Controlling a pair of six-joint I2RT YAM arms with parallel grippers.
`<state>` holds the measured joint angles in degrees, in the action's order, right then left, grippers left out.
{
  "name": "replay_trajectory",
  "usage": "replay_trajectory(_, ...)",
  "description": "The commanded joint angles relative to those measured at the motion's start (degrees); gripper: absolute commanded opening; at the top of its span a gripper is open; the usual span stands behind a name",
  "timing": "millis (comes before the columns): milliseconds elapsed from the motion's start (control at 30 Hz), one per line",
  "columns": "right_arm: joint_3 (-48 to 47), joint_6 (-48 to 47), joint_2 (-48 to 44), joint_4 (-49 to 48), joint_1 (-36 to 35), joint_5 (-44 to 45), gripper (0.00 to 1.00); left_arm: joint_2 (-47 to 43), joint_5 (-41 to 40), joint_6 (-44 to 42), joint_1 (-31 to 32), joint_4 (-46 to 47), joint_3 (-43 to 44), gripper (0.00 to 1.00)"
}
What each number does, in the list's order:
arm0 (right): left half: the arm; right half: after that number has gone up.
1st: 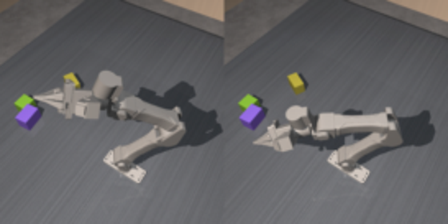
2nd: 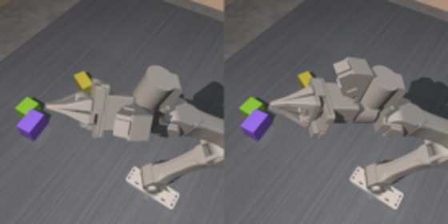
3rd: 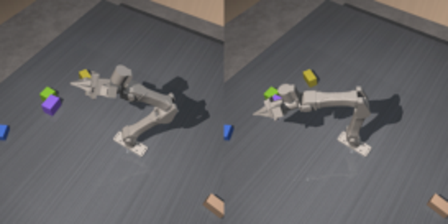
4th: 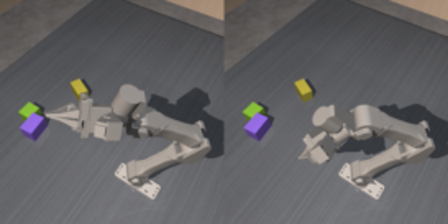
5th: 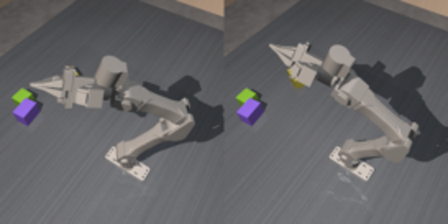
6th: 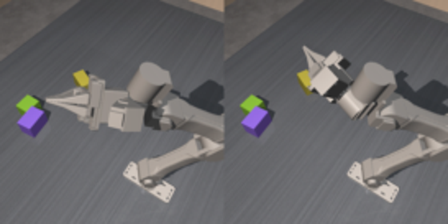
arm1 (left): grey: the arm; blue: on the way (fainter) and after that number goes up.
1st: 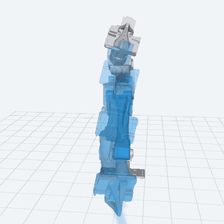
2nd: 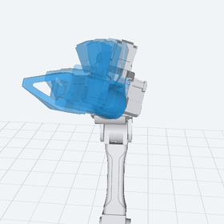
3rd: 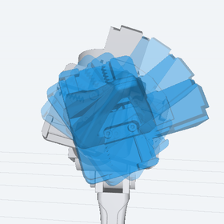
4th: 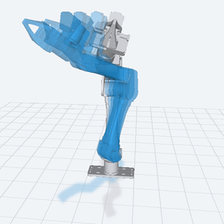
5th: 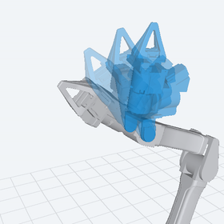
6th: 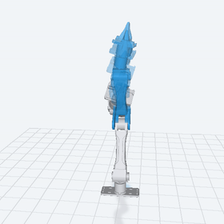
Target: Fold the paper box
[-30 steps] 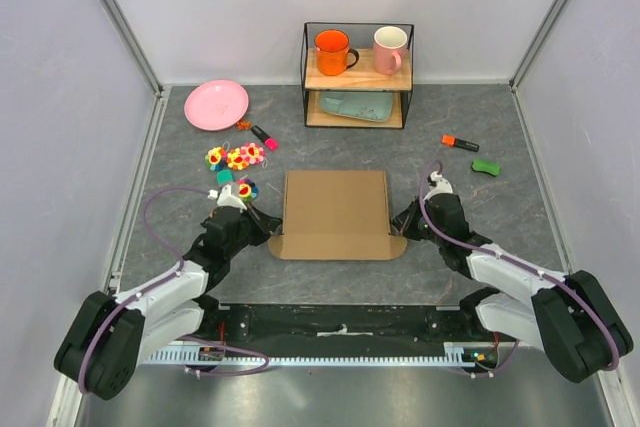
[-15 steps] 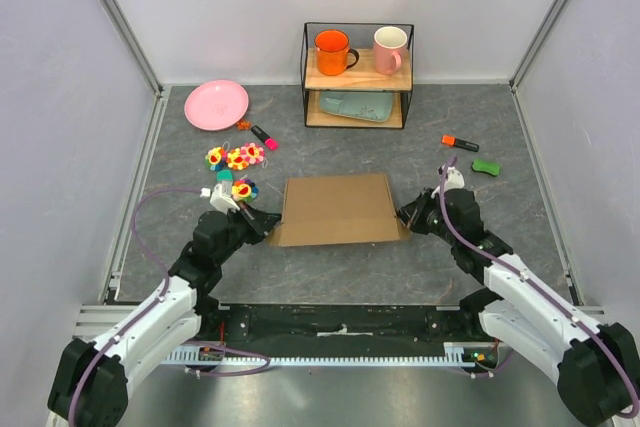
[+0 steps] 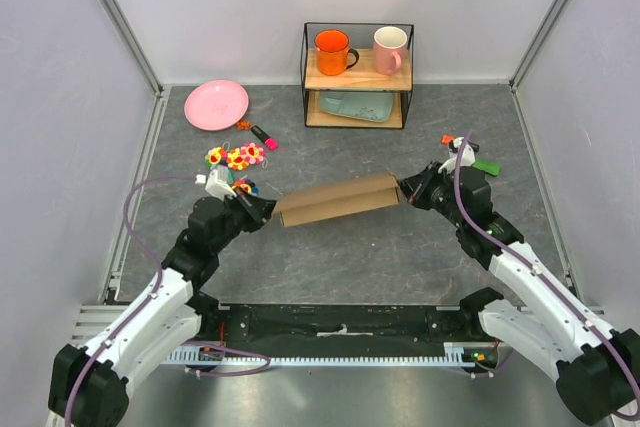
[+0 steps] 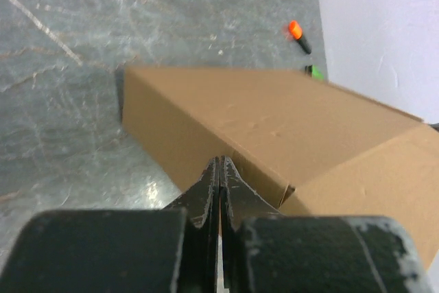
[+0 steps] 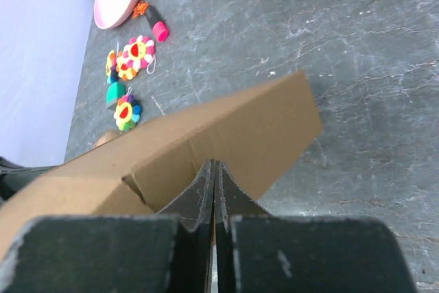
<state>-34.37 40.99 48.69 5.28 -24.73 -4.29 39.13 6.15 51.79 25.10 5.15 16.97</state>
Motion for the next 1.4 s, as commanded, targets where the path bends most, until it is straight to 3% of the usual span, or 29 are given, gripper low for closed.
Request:
replay_trajectory(0,-2.81,4.09,2.02,-0.01,-1.20,-6.78,0.00,1.90,6.33,2.09,0.91,4.52,8.77,0.02)
replay_trajectory(200,-2.37,3.66,2.29,-0.09,-1.28,-5.64,0.00,6.91,6.77,0.95,0.91,4.87,12.82,0.02)
replay_trajectory(600,1.50,1.55,5.71,-1.94,-1.20,-3.00,0.00,10.96,2.39,0.50,0.91,6.28,6.68,0.02)
replay_trajectory(933,0.27,-1.26,7.21,0.69,-1.28,0.78,0.00,8.42,-8.96,-4.06,0.83,-4.79,8.95,0.05)
replay_trajectory(1100,-2.89,-4.16,4.15,8.76,-1.20,6.12,0.10,5.43,-15.37,-6.78,0.83,-15.06,13.16,0.25)
replay_trajectory(1133,-4.98,-5.04,3.70,10.79,-1.28,7.45,0.16,4.47,-16.51,-8.10,0.83,-16.56,14.04,0.30)
replay_trajectory(1200,-7.28,-7.76,2.47,17.29,-1.20,11.66,0.25,3.50,-18.98,-10.03,0.83,-21.22,16.06,0.34)
replay_trajectory(1367,-15.72,-13.56,-0.86,29.08,-1.20,18.53,0.33,-0.63,-24.07,-11.97,0.74,-29.48,19.41,0.38)
